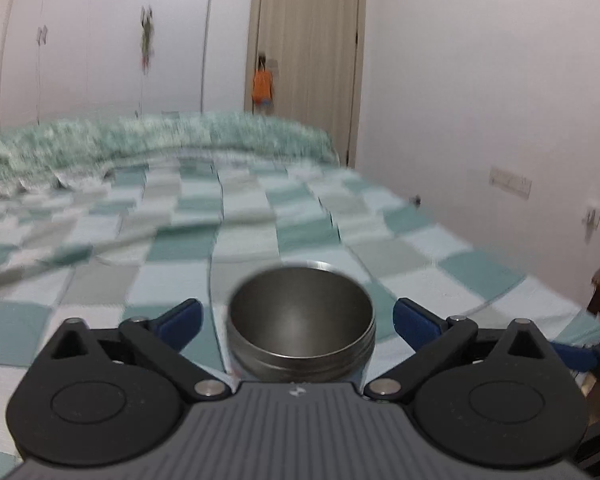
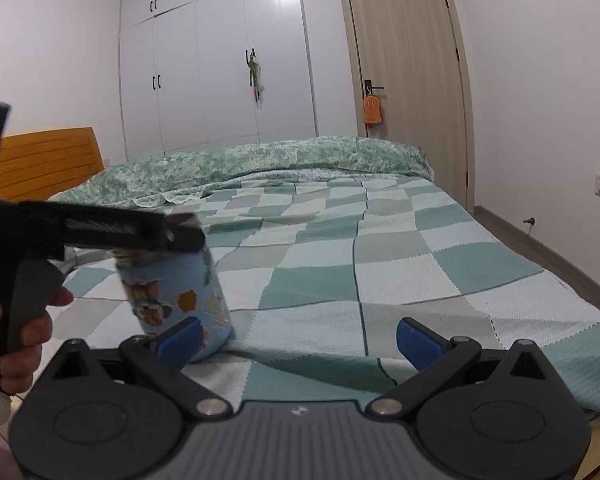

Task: Flip cup upright
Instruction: 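Lower the upright blue cup onto the blanket with the left tool, then open the left tool and withdraw it from the standing cup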

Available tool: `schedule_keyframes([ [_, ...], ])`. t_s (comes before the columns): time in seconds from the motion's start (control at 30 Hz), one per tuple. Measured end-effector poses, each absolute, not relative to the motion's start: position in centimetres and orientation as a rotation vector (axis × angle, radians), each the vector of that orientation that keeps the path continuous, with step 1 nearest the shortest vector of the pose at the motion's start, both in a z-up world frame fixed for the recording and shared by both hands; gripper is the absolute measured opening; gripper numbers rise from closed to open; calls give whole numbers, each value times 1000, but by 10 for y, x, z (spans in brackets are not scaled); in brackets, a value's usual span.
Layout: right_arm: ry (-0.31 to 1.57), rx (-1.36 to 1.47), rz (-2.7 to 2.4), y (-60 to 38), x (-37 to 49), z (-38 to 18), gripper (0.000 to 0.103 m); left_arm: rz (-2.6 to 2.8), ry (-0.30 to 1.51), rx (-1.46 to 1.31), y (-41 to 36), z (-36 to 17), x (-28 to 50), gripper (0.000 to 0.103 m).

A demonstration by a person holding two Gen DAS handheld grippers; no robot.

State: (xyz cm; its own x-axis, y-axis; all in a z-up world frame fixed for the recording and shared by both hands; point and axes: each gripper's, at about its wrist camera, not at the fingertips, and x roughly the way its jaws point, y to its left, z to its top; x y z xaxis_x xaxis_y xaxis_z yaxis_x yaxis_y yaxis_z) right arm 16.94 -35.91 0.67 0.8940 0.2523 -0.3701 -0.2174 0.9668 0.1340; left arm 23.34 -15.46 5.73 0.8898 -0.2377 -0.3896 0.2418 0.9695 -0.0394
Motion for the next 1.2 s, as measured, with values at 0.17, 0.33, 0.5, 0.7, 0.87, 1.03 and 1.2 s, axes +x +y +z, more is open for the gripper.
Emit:
schedule_keyframes([
  [0.17,357,77,267,-343,152,24,103,-212,317,16,-130,86,199,103],
  [0.33,299,72,304,-316,127,43,103,-160,254,15,-87,109,155,103],
  [0.5,256,78,347,-284,101,48,103,-104,203,43,-42,112,106,103],
  [0.7,248,26,345,-249,75,30,103,-55,178,46,-2,88,59,103],
  [0.87,217,-28,305,-232,55,13,103,-19,181,27,14,55,37,103],
  [1.03,205,-43,286,-227,48,3,103,-5,184,-5,26,35,27,103],
  [1.2,181,-46,282,-227,45,-1,103,5,159,-1,28,23,21,103],
])
